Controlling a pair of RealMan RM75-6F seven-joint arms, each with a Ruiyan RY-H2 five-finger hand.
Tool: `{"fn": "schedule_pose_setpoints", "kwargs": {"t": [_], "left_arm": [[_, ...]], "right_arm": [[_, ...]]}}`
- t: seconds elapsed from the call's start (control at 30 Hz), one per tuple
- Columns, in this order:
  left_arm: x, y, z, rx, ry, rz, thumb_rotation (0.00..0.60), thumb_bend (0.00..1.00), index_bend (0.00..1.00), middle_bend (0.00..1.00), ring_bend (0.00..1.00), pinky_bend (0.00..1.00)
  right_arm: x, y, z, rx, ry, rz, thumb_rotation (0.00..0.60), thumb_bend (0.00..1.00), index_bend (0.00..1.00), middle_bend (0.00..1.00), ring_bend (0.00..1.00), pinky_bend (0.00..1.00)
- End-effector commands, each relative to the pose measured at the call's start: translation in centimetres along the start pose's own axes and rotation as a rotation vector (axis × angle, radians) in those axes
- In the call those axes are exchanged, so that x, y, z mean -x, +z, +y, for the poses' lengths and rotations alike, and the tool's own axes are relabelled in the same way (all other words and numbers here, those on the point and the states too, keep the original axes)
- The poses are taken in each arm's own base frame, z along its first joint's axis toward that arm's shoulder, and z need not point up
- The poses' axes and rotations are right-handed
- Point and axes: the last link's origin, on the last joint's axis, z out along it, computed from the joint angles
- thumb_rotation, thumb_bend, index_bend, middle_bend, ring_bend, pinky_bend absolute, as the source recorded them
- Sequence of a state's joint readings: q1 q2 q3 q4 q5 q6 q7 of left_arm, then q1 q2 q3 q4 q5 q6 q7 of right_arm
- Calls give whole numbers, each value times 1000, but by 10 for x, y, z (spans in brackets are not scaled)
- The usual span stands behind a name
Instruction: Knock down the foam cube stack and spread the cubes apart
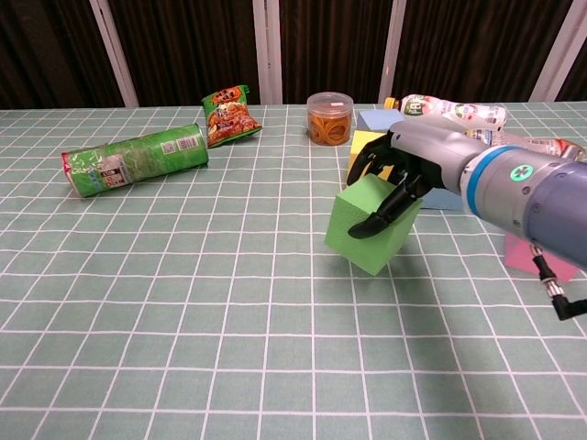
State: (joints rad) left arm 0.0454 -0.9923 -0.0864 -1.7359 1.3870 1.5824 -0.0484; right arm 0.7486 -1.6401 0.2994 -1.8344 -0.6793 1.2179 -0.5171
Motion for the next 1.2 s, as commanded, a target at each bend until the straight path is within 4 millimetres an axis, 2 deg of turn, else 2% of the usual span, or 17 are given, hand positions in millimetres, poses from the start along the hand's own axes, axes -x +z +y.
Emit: {"fn": "schedule_pose_setpoints", "kwargs": {"t": [0.03,0.13,0.2,0.3,0.4,0.63,0.9,1.0,1.2], "left_arm": [[-1,-1,-1,-3,-3,4,600,152,217,0,0,0],[-2,-1,-2,-7,-5,5,600,152,217,0,0,0],[-2,-1,-2,-6,-5,4,600,152,217,0,0,0],[-1,-1,-1,-2,-3,1,600,152,217,0,0,0],[-1,-1,-1,-2,-2,1,600,152,217,0,0,0],[-1,0,-2,-11,0,3,600,152,217,0,0,0],[-1,0,-2,-12,1,2,600,152,217,0,0,0],[0,1,-2,-11,3,-3,600,152,217,0,0,0],[1,1,-1,-14,9,0,600,151,218,0,0,0]], "right_arm": [[0,-17,5,-28,-13,-33,600,208,380,476,536,69],[0,-29,6,-52,-17,-54,600,209,353,434,442,57],[0,-36,8,-67,-25,-73,600,208,257,314,312,19],[0,-39,9,-83,-62,-99,600,165,134,131,172,0],[-3,-35,7,-94,-86,-87,600,111,63,42,132,0],[-7,-32,3,-100,-61,-58,600,92,1,0,119,0],[-37,-15,1,-90,68,125,600,92,1,0,118,0],[-49,-4,5,-58,91,181,600,92,1,0,118,0],[-64,22,28,47,54,230,600,92,5,0,118,0]]}}
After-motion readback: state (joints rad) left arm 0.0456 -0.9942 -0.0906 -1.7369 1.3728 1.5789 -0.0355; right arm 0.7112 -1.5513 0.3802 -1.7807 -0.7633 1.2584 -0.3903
